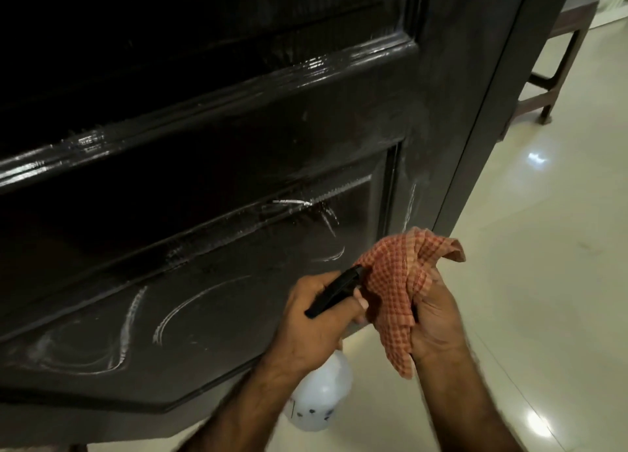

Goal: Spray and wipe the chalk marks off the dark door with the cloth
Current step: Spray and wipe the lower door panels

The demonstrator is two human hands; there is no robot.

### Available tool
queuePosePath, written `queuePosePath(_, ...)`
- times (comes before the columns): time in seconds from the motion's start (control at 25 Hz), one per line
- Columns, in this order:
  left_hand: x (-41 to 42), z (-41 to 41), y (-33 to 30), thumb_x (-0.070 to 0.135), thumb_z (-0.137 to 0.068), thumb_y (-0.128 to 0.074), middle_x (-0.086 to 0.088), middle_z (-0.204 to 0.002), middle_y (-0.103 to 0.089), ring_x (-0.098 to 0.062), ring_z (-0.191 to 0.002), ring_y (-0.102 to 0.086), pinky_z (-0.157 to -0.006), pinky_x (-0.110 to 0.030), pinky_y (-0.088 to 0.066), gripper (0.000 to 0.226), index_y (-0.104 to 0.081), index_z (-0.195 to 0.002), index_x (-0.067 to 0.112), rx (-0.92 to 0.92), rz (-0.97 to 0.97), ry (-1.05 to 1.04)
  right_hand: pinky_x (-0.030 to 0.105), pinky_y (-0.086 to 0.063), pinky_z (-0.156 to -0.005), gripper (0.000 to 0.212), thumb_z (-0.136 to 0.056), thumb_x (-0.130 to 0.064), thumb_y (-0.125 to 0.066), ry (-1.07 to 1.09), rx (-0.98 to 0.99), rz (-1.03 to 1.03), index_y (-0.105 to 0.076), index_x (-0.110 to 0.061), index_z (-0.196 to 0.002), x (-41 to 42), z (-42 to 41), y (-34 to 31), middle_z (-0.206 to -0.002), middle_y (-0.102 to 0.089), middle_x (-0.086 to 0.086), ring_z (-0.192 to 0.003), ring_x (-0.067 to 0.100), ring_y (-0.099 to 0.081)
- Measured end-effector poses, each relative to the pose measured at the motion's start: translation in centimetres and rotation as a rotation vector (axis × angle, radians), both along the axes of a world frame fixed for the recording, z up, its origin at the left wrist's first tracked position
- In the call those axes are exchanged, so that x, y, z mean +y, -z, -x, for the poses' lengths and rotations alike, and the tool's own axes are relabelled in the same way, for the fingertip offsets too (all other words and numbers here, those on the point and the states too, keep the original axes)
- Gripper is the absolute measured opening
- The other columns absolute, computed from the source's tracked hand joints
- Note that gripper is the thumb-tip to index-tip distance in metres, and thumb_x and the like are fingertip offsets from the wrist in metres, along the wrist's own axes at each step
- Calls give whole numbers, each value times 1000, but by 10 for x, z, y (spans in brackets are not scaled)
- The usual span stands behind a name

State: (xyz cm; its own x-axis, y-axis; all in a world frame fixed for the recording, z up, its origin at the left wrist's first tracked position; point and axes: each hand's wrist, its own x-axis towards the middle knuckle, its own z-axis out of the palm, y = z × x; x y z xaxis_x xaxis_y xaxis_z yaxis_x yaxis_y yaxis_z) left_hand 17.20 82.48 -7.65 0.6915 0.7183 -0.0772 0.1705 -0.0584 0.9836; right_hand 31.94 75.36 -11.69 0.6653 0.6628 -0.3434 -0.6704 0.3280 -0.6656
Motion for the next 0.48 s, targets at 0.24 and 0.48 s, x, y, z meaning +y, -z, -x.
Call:
queuePosePath(0.24,30,-68,-104,1,-92,-69,-28,-75,-67,-15,-45,-54,-45,-27,-45,10,-71,-85,-6,-194,-222,-24,31,-61,-93,19,-104,-12,-64,354,-823,122,-71,-13,-120,34,-73,-131,-106,-76,-1,-99,9,-75)
queuePosePath(0.48,34,-96,-160,12,-87,-69,-25,-79,-70,-28,-48,-54,-48,-36,-49,13,-73,-84,1,-247,-293,-86,32,-47,-108,43,-97,-19,-58,715,-1522,163,-57,-14,-140,95,-121,-155,-141,-55,29,-126,42,-59)
